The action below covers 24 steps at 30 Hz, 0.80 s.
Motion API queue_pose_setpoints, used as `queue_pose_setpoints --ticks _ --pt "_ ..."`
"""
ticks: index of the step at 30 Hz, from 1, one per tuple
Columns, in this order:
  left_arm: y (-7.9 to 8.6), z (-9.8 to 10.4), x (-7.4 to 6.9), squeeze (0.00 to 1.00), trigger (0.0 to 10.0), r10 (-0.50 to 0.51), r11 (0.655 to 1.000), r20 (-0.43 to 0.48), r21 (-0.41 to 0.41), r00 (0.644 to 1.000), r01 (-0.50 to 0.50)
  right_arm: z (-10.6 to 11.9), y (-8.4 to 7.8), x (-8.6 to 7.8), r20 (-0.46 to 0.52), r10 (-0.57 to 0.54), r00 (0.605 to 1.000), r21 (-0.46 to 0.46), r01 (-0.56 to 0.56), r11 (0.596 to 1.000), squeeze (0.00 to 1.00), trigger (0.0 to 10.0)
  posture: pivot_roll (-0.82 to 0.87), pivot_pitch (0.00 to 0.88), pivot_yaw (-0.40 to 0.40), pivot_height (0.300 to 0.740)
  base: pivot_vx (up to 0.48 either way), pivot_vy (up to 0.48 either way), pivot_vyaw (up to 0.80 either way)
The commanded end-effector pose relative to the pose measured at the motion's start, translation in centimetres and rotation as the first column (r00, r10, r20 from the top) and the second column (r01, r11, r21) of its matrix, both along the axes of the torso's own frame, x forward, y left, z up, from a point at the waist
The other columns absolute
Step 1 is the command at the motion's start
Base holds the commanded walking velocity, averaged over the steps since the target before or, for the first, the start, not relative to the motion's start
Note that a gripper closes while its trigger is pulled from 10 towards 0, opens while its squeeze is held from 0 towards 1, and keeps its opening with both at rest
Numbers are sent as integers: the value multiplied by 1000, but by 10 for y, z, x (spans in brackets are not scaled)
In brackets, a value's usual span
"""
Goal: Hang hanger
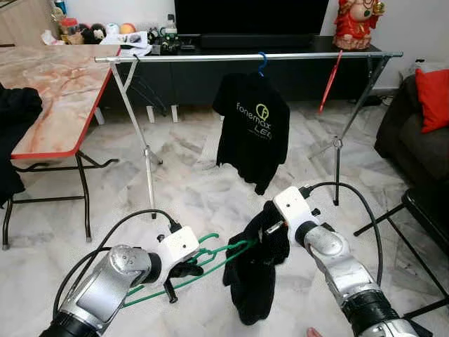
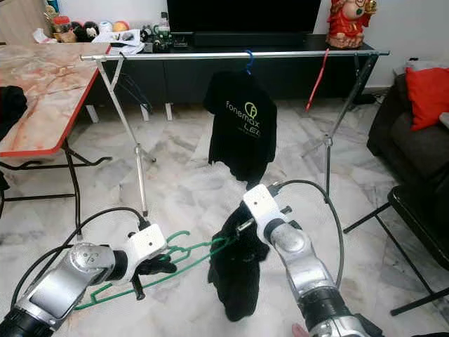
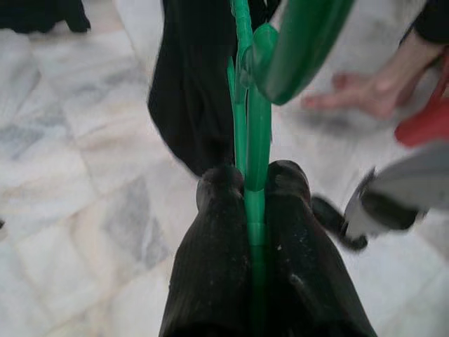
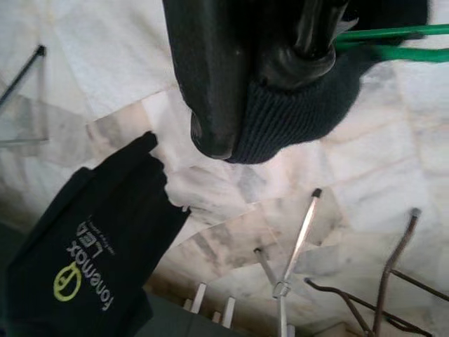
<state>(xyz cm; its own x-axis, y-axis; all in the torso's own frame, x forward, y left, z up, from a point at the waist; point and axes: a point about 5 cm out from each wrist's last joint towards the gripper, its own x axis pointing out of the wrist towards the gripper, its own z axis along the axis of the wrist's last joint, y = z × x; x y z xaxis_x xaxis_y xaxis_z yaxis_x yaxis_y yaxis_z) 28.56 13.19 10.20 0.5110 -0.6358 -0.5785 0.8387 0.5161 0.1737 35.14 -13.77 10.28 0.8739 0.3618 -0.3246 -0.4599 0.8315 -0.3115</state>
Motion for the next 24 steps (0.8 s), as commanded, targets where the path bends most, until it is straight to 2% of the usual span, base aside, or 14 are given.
queue_pose_setpoints --ticks 1,2,4,8,10,16,18,20,22,24 --pt "-1 8 4 0 10000 20 999 41 -32 999 -19 13 4 5 38 15 999 35 -16 999 0 10000 70 85 -24 740 0 0 0" --pt "-5 11 7 0 10000 38 997 52 -75 998 -34 13 5 5 37 18 999 45 -19 999 0 10000 68 83 -24 740 0 0 0" --pt "-8 13 9 0 10000 46 994 61 -101 997 -39 14 6 5 36 19 999 50 -21 999 0 10000 69 83 -24 740 0 0 0" --pt "-8 16 17 0 10000 98 992 112 -90 989 -88 14 7 5 34 17 999 77 -19 997 0 10000 69 81 -23 740 0 0 0" --pt "-14 16 14 0 10000 72 991 90 -122 993 -61 18 12 5 42 32 999 115 -37 993 0 10000 67 82 -21 740 0 0 0" --pt "-15 14 14 0 10000 81 993 91 -93 993 -73 34 22 5 66 57 996 196 -69 978 0 10000 67 85 -20 740 0 0 0" --pt "-14 12 13 0 10000 75 995 80 -73 994 -69 37 23 5 71 50 996 194 -63 979 0 10000 67 87 -20 740 0 0 0" --pt "-6 5 12 0 10000 69 997 75 14 995 -70 30 14 9 59 -13 998 118 6 993 0 10000 69 88 -20 740 0 0 0" --pt "-4 5 12 0 10000 82 997 76 0 994 -83 24 7 9 41 -46 998 83 43 996 0 10000 74 87 -21 740 0 0 0" --pt "-3 6 13 0 10000 87 996 79 -1 993 -87 23 4 10 36 -72 997 88 68 994 0 10000 75 88 -22 740 0 0 0"
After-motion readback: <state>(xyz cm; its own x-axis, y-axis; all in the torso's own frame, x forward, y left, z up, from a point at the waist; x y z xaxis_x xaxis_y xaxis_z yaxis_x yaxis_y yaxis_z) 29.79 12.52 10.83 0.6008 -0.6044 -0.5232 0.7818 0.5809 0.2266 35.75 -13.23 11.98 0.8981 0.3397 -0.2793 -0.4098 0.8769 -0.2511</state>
